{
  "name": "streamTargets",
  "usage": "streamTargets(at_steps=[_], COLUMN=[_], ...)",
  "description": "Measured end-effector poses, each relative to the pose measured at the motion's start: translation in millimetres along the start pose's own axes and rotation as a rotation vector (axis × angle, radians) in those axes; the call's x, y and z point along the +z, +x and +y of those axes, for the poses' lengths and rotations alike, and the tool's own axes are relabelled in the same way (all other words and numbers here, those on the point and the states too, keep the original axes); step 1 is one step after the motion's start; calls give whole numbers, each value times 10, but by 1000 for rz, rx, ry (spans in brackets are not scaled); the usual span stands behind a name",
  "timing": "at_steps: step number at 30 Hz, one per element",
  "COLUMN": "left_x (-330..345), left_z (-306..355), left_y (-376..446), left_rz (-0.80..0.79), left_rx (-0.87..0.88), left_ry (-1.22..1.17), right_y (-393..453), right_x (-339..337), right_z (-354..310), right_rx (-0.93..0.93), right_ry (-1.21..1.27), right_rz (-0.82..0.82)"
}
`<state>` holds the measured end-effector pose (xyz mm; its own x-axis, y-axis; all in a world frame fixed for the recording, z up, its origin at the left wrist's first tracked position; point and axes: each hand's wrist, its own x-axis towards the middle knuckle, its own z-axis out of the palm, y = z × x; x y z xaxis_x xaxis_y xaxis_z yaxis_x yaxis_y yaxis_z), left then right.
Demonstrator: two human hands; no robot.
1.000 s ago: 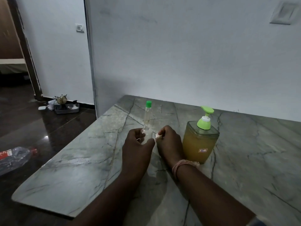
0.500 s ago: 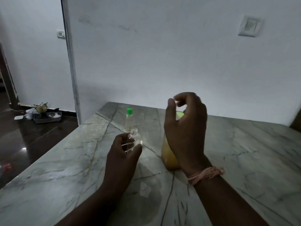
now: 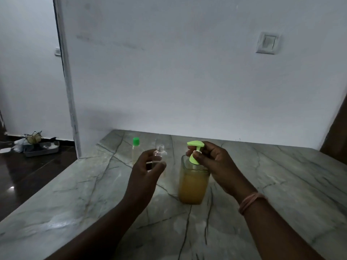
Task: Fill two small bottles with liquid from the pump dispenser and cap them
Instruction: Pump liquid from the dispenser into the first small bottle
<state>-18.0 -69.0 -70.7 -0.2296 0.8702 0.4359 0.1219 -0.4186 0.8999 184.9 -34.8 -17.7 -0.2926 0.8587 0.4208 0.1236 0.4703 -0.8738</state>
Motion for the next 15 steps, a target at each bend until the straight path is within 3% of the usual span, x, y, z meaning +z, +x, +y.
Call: streamTargets(at_steps=[5,9,15], left_x=[20,44,81], left_z=[-113,-121,-51], left_y=[6,-43,-74], left_rz=[-45,-104,-154], left_rx=[33,86,140], left_ry=[-107,-69,-55], right_y=[177,250,289], right_x=[-141,-19,151], right_z=[123,100,14], right_rx=[34,72,241], right_ry=[212,277,112], right_rz=[-128,-26,80])
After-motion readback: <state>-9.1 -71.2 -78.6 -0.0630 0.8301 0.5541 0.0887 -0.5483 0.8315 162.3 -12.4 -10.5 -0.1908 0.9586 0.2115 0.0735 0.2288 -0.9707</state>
